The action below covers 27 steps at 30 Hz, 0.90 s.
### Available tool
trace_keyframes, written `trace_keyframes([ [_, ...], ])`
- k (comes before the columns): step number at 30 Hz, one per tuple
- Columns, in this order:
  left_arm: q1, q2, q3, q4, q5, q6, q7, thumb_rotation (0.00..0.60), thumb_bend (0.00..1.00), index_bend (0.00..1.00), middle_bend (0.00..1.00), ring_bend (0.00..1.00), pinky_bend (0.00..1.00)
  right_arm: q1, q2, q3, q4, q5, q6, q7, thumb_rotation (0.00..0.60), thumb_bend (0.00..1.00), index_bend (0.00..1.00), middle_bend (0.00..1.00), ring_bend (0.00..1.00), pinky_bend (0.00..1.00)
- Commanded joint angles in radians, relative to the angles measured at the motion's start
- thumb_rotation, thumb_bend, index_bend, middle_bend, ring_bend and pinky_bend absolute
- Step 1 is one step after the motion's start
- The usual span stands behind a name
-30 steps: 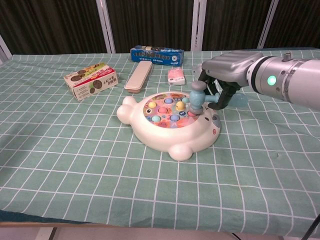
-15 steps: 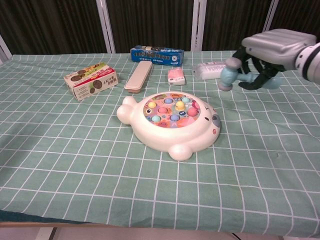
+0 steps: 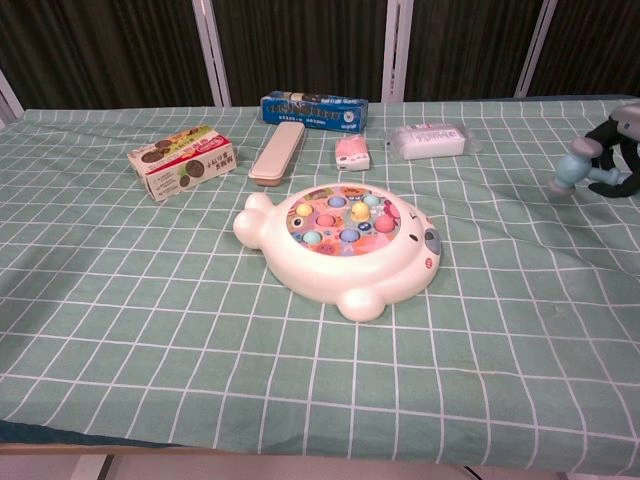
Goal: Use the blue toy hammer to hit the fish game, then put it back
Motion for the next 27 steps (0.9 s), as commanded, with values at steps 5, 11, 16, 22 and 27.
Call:
trace_keyframes([
  [5,-0.005,-0.001,0.001,-0.002,-0.004,-0.012,0.006,0.6,0.42,0.0,0.0,0.0,0.06,-0.02,-0.086,0.031,0.132,-0.053,-0.083,0.117,0.6,0.49,0.95,0.7,0.74,0.75],
  [11,-0.005,0.001,0.001,-0.002,-0.007,-0.012,0.002,0.6,0.41,0.0,0.0,0.0,0.06,-0.024,-0.113,0.052,0.179,-0.075,-0.102,0.135,0.6,0.45,0.92,0.7,0.73,0.74],
  [16,-0.005,0.002,0.003,-0.002,-0.004,-0.01,0.0,0.6,0.42,0.0,0.0,0.0,0.06,-0.03,-0.119,0.069,0.193,-0.085,-0.113,0.13,0.6,0.43,0.9,0.7,0.72,0.73],
  [22,-0.005,0.003,0.005,-0.002,-0.001,-0.009,0.0,0.6,0.41,0.0,0.01,0.0,0.06,-0.035,-0.125,0.086,0.2,-0.092,-0.128,0.127,0.6,0.42,0.89,0.7,0.72,0.72],
  [27,-0.004,0.003,0.005,-0.002,-0.001,-0.009,-0.002,0.6,0.42,0.0,0.01,0.0,0.06,-0.038,-0.128,0.102,0.204,-0.093,-0.142,0.123,0.6,0.42,0.88,0.7,0.71,0.71],
])
